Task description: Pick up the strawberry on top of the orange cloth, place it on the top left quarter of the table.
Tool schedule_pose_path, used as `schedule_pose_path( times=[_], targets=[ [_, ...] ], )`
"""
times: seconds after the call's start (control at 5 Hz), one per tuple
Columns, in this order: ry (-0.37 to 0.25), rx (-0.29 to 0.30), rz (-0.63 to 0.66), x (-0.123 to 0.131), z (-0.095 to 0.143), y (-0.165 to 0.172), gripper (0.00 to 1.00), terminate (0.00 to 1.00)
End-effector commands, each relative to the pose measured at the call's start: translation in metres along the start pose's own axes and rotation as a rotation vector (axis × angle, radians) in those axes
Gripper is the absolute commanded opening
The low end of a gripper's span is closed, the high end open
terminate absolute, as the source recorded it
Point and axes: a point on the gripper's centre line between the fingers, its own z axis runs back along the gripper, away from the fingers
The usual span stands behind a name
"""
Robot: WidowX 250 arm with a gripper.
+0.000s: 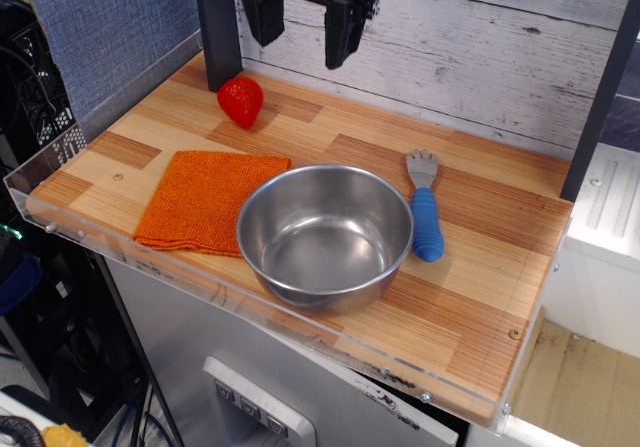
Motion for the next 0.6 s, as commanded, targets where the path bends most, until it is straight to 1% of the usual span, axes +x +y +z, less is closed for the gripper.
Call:
schedule_pose_path(
  times=[0.0,0.2,0.4],
  targets=[
    [-0.022,-0.002,0.028,-0.0003,0.0142,0.0047,1.0,0.0],
    [-0.022,-0.002,0.028,-0.0003,0.0142,0.0047,1.0,0.0],
    [-0.022,-0.002,0.028,-0.0003,0.0142,0.0047,1.0,1.0]
  ],
)
